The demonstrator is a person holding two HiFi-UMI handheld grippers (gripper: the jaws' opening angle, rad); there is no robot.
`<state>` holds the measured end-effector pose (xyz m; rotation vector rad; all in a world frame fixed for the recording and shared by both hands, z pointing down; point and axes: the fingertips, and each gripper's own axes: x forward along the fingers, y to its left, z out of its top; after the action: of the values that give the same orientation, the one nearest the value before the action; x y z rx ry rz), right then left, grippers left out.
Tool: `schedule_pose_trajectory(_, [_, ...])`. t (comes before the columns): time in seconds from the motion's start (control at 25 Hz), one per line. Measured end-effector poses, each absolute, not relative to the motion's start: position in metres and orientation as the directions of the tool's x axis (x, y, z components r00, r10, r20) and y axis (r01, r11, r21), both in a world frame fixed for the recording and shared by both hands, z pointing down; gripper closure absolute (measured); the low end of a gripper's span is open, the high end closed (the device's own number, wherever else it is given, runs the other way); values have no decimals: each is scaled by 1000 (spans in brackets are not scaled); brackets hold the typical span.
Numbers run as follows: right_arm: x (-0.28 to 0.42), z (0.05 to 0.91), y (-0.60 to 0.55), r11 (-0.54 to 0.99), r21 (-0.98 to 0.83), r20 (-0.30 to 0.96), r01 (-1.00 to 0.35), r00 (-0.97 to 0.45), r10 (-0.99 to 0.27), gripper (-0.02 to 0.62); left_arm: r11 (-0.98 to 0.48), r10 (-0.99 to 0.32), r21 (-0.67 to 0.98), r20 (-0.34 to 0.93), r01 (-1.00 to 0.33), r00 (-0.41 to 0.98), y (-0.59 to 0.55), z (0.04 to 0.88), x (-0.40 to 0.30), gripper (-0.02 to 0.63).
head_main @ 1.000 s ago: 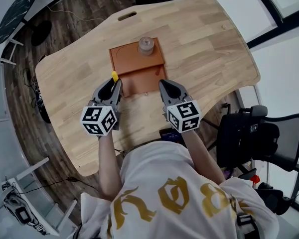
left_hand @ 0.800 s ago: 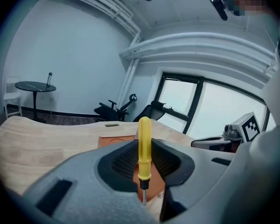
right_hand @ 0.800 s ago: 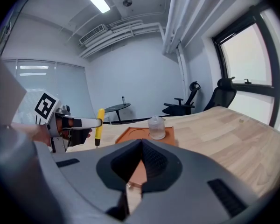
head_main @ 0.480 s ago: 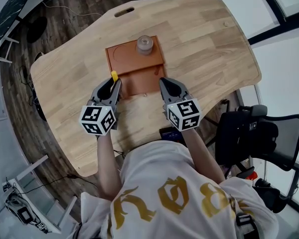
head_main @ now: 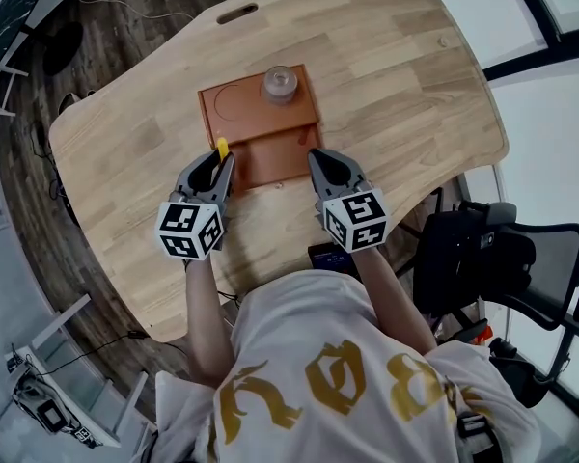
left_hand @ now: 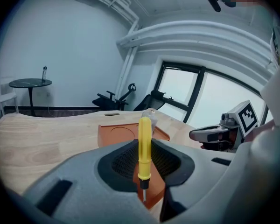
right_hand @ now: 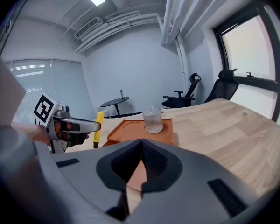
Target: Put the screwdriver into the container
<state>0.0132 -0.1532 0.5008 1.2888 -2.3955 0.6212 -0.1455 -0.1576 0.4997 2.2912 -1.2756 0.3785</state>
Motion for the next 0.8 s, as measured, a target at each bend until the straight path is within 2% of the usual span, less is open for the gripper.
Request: schedule_pose_trajectory(0.8, [1, 531, -157, 510, -243, 554, -825, -550, -625, 584, -484, -632, 274, 548, -831, 548, -158, 539, -138, 523])
